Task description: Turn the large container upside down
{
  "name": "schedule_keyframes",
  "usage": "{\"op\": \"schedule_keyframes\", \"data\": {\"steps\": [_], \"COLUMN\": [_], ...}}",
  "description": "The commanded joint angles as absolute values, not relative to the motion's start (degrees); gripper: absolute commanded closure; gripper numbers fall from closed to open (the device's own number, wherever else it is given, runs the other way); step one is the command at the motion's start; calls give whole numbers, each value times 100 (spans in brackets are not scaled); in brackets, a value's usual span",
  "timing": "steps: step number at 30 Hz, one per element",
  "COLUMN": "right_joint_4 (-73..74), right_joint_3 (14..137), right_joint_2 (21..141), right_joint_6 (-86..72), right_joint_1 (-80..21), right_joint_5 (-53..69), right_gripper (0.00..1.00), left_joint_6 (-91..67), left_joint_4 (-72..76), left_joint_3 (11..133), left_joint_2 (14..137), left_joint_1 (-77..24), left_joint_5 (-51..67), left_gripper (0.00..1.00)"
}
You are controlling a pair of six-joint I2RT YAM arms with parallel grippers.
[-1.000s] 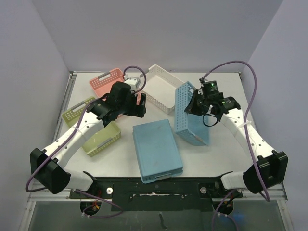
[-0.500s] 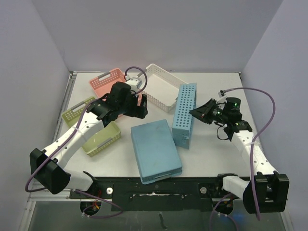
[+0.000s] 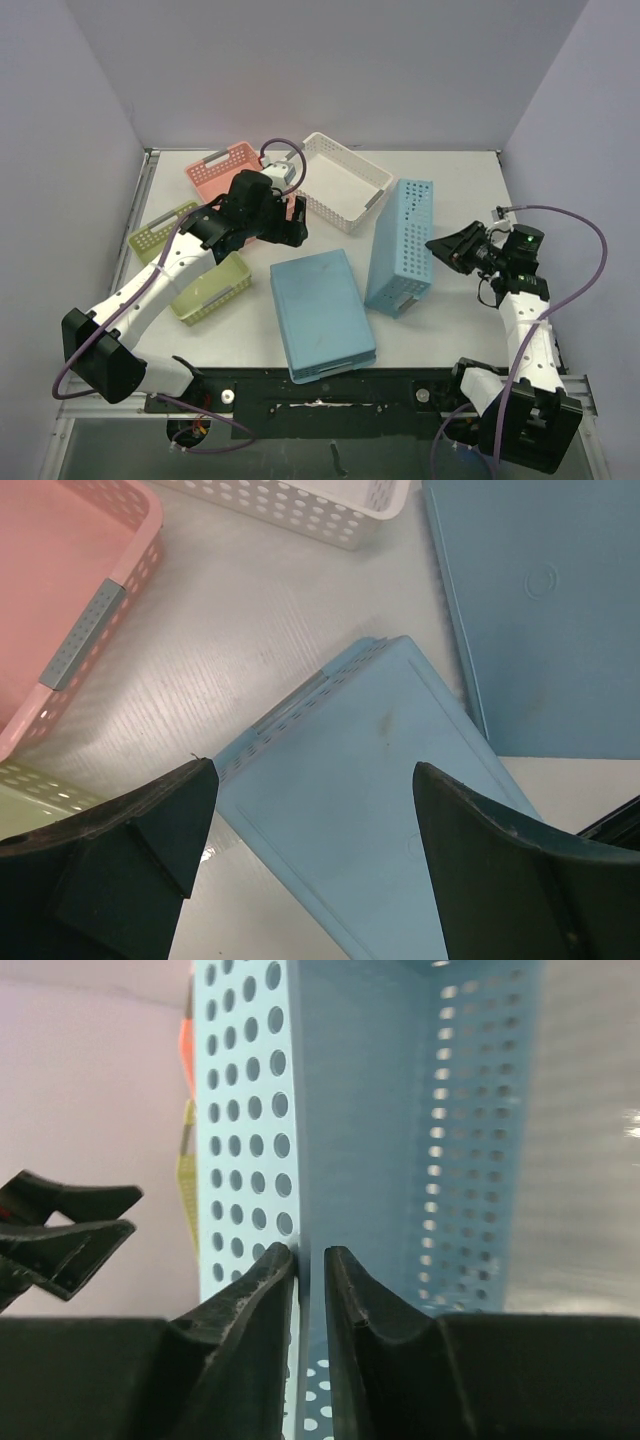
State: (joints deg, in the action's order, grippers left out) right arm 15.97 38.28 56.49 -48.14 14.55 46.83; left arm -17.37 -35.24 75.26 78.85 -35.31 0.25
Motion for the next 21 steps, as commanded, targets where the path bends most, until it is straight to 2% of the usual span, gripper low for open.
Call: {"op": "schedule_keyframes", "data": {"steps": [1, 4, 7, 13, 18, 21], "right_joint_4": [3290, 3615, 3984, 4672, 4618, 4344], "right_joint_3": [3911, 4034, 4255, 4926, 5541, 5669], "right_joint_2": [5668, 5646, 5666, 5490, 5077, 5096], "right_joint_6": [-3630, -3516, -3450, -3341, -3163, -3237], "right_joint_1": [1817, 1921, 1933, 1949, 1873, 1312], "right_joint_5": [3767, 3190, 2437, 957, 1125, 1555], "right_gripper": [78, 53, 42, 37, 32, 31], "left_joint_6": [-1679, -1679, -1671, -1653, -1728, -1841], "left_joint_4": [-3238, -3243, -3247, -3475, -3507, -3554], "left_joint_3": [7602, 7598, 7585, 7514, 7243, 7065], "left_joint_2": [7716, 7717, 7717, 7658, 7511, 7462], "left_joint_1": [-3524, -3524, -3524, -3524, -3520, -3519], "left_joint_5": [125, 127, 134, 106, 58, -147], "left_gripper": [20, 20, 20, 20, 20, 20]}}
